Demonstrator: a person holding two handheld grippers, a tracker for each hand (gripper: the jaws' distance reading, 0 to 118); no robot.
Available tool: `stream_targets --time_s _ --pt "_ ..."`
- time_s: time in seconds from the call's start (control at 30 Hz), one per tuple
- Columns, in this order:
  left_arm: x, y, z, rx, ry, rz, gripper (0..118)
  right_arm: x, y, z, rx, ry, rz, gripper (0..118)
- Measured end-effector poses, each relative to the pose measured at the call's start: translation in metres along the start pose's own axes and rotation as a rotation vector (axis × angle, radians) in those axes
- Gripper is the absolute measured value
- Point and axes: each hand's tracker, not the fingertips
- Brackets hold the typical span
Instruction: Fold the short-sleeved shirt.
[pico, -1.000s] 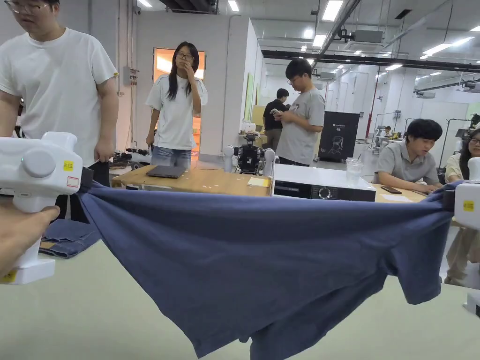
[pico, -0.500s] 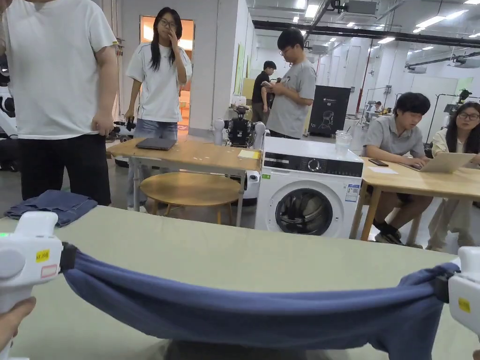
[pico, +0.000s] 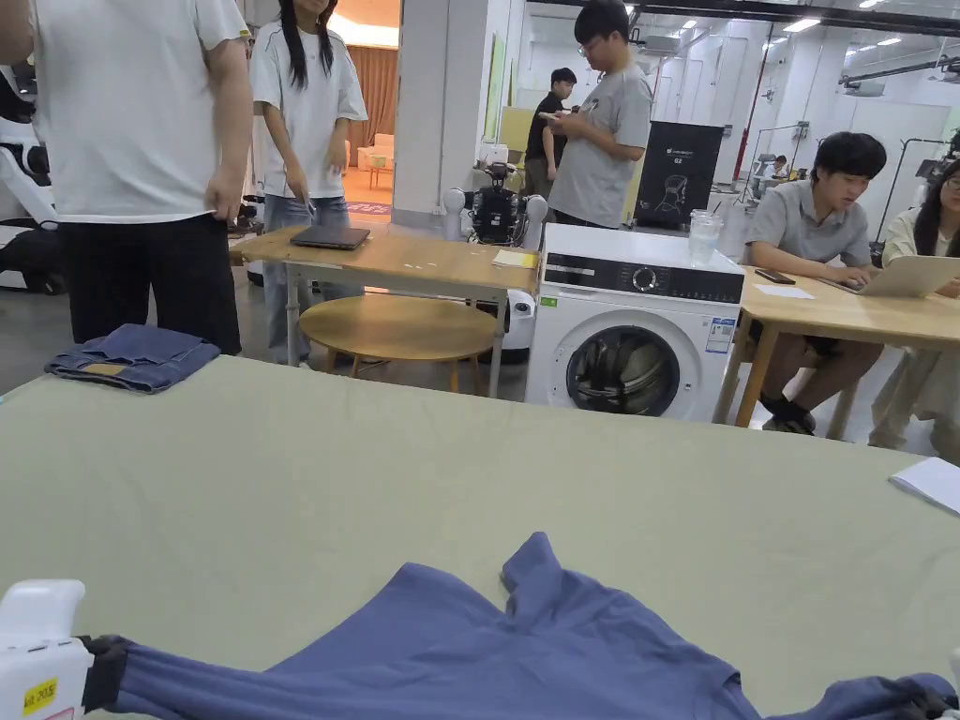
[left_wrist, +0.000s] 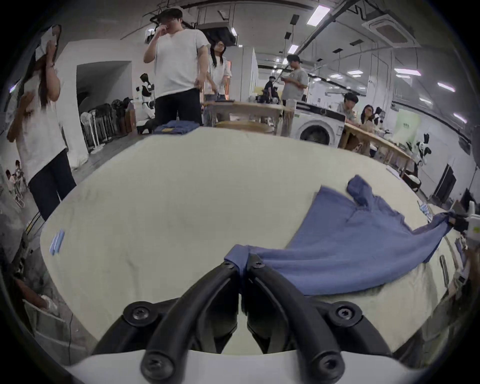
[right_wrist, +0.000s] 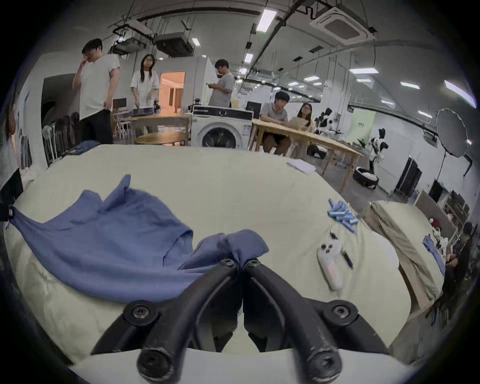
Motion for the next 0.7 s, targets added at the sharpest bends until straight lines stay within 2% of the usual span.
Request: stream_targets --time_s 0.27,0.3,0.33,0.4,0.47,0.53,0.7 --pt "-0.007 -0.029 -0.011 -0.084 0.012 0.019 0 -0.003 -0.029 -0.001 -0.043 0.01 -0.019 2" --pt "-0.008 -0.029 -0.013 -0.098 0.013 0.031 4 -0.004 -0.03 0.0 -0.048 0.011 -0.025 3" --pt "-0.008 -0.029 -0.013 -0.101 0.016 0.037 9 -0.005 -0.031 0.002 -0.049 0.011 -0.03 6" --pt "-0.008 -0.029 -0.01 -0.095 0.024 0.044 29 -0.011 -0.033 0.008 -0.036 0.009 -0.034 32" --pt "-0.004 -0.025 -0.003 -0.067 0.025 0.047 35 -0.018 -0.032 0.016 0.003 0.02 -0.03 55" --pt "0.005 -0.022 0.005 -0.018 0.02 0.035 36 -0.031 -0.03 0.026 0.054 0.026 -0.039 55" --pt "0.047 -0.01 0.015 0.122 -0.031 -0.018 37 -0.074 -0.017 0.041 0.161 0.115 -0.107 55"
